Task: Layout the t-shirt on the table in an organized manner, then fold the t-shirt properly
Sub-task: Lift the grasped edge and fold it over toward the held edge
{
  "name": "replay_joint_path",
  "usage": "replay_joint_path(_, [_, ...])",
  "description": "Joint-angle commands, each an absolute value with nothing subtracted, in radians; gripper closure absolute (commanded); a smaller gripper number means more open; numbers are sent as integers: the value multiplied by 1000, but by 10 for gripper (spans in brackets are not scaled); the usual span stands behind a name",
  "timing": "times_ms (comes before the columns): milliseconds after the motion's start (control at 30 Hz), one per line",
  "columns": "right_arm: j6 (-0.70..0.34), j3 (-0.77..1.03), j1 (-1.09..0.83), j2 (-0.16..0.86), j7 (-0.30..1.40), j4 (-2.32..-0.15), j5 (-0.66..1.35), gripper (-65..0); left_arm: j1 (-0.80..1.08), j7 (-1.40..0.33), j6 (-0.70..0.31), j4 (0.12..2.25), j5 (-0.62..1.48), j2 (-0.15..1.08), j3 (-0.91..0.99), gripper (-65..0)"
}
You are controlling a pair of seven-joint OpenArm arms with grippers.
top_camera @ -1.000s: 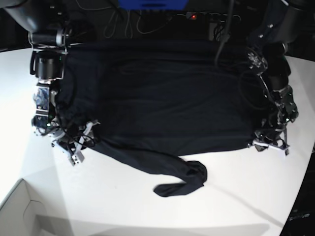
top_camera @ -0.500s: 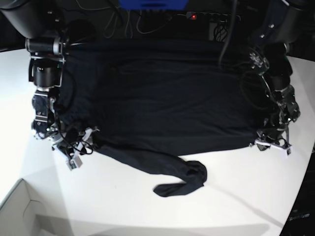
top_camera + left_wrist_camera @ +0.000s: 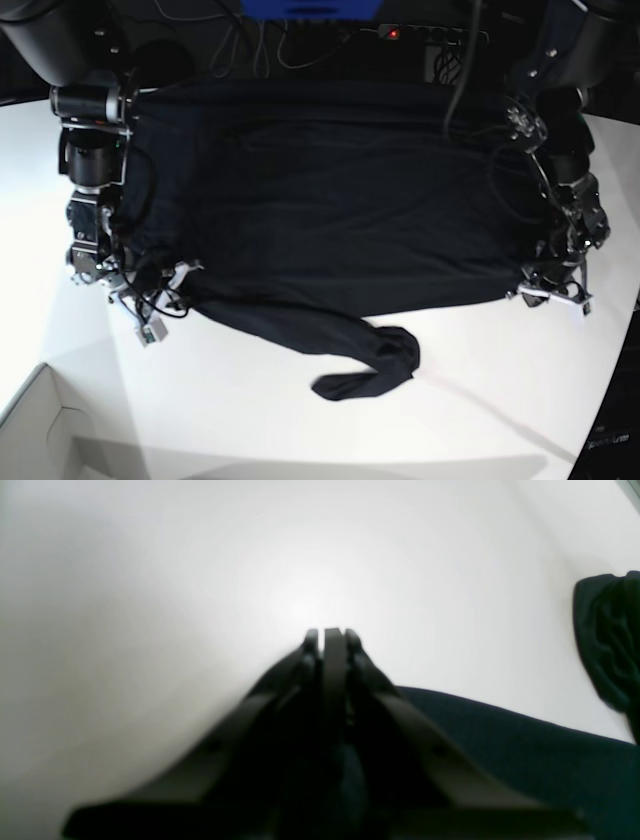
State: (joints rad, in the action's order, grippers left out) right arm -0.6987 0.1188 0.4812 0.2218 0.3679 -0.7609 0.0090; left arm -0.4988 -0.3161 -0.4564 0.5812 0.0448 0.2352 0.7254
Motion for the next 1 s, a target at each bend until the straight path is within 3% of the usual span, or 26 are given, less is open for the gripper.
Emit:
replay_joint_path(0, [-698, 120, 504, 234, 369, -776, 13, 0, -529, -297, -463, 596, 59, 251, 727, 0])
replay_joint_path(167, [-698, 120, 490, 234, 374, -822, 13, 0, -535, -332, -463, 605, 64, 251, 730, 0])
replay_joint_path(467, [-698, 125, 367, 234, 470, -1165, 15, 0, -541, -351, -467, 705, 65, 246, 731, 0])
replay_joint_path(967, [-698, 128, 180, 234, 490, -1475, 16, 0, -473, -437, -475, 860, 65, 242, 731, 0])
